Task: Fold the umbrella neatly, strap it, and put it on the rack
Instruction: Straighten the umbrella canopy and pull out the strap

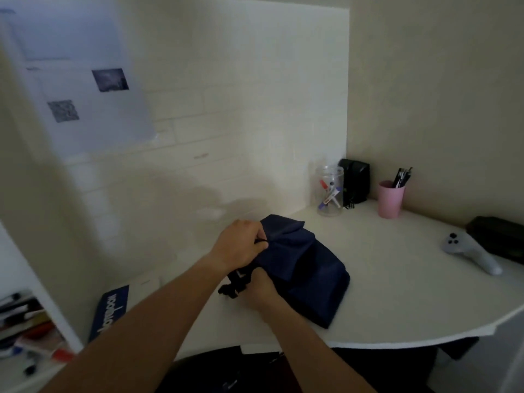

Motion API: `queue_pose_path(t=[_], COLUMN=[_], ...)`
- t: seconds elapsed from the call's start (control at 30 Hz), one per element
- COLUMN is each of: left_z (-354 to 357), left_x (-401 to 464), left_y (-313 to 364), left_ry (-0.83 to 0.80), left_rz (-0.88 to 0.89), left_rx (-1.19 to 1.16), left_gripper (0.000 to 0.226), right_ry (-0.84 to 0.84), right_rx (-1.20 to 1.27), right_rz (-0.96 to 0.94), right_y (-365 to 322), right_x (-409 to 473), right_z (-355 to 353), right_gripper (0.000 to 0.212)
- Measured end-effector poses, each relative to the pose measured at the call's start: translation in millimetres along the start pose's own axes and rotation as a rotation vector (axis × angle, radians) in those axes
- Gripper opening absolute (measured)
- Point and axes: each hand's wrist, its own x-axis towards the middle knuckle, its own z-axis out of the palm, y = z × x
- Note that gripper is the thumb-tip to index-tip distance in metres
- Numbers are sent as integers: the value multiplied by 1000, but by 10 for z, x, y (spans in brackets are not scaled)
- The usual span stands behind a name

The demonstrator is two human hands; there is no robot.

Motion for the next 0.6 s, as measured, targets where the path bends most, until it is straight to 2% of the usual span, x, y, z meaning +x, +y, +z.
queue_pose_path(t=[0.17, 0.2, 0.3, 0.4, 0.43, 0.5, 0.53, 0.6], left_z=[24, 24, 8, -65, -88, -118, -126, -131], left_x=[-6, -9, 17, 39, 35, -4, -36, -96], left_y=[-50, -38, 50, 114, 97, 8, -42, -127], left_ry=[-10, -14, 0, 39, 39, 37, 34, 30], left_rz=[-43, -50, -80, -94, -99, -119, -127, -130], left_rx=[-44, -52, -165, -252, -256, -245, -229, -190], left_gripper=[14, 15, 15, 14, 13, 12, 12, 11], right_ry=[-193, -188, -138, -171, -181, -57, 70, 336], right_rx=[-322, -293, -7, -97, -198, -430, -553, -786], right_rz=[-37, -36, -64, -144, -177, -307, -327, -256], right_y=[131, 153, 6, -214, -247, -262, -265, -204], right_x=[-352, -368, -356, -349, -370, -436, -469, -441], right_z=[-353, -363, -232, -10, -8, -174, -313, -654], right_gripper=[28, 31, 48, 71, 63, 24, 18, 29])
